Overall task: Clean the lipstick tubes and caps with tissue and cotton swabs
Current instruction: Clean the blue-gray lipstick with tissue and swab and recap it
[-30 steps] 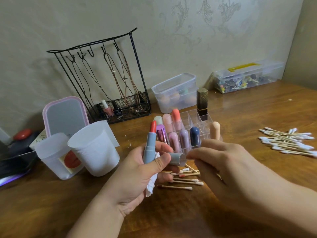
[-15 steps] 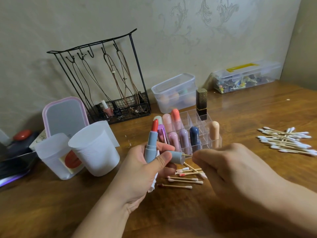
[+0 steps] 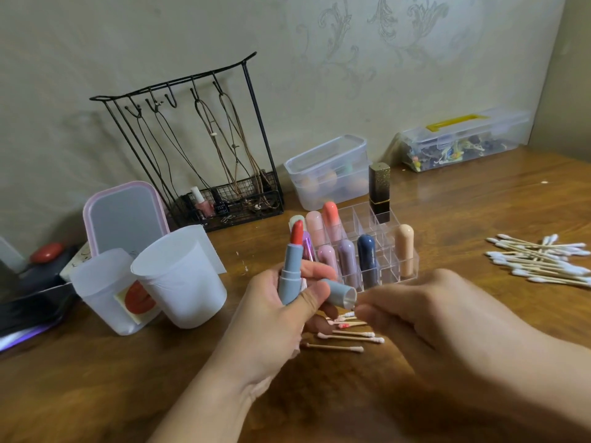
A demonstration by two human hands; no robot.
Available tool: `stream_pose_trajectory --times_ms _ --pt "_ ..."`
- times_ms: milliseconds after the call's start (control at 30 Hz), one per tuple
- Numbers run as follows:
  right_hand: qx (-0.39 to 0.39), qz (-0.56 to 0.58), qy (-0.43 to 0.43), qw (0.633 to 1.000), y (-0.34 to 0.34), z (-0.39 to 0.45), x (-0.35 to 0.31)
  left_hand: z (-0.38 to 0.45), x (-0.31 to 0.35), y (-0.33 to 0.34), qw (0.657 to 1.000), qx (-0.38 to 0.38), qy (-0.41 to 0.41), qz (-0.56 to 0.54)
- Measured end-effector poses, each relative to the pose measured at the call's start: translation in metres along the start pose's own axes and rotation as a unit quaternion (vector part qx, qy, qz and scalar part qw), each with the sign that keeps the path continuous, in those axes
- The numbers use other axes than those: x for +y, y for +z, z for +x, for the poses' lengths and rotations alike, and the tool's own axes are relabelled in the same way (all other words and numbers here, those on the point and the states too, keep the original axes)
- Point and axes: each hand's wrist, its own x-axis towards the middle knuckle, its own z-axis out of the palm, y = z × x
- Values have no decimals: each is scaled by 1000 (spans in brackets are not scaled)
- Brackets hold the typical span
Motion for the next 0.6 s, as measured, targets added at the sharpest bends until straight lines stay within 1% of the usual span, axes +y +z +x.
stream_pose_trajectory --times_ms 67,100,133,233,300,400,533,567,600 --pt "79 -26 9 997 -3 1 2 4 1 -3 996 0 -26 -84" --pt "104 -18 15 994 -3 2 2 4 2 -4 990 1 -43 -132" --pt "123 14 24 992 -2 2 3 5 3 -4 982 -1 -58 -179" --pt "152 169 33 973 -2 -1 5 5 5 -6 950 -26 -97 -297" --pt "172 195 11 966 -6 -2 1 6 4 -7 931 -35 -111 -345" --pt "172 168 -13 971 -7 -2 -4 6 5 -5 925 -53 -112 -360" --pt "134 91 -24 987 3 1 -4 2 0 -2 943 -54 -88 -318" --pt "127 86 -33 988 4 2 -5 2 4 1 944 -57 -90 -313" --pt "120 99 -42 987 4 1 -6 2 4 3 940 -80 -95 -319"
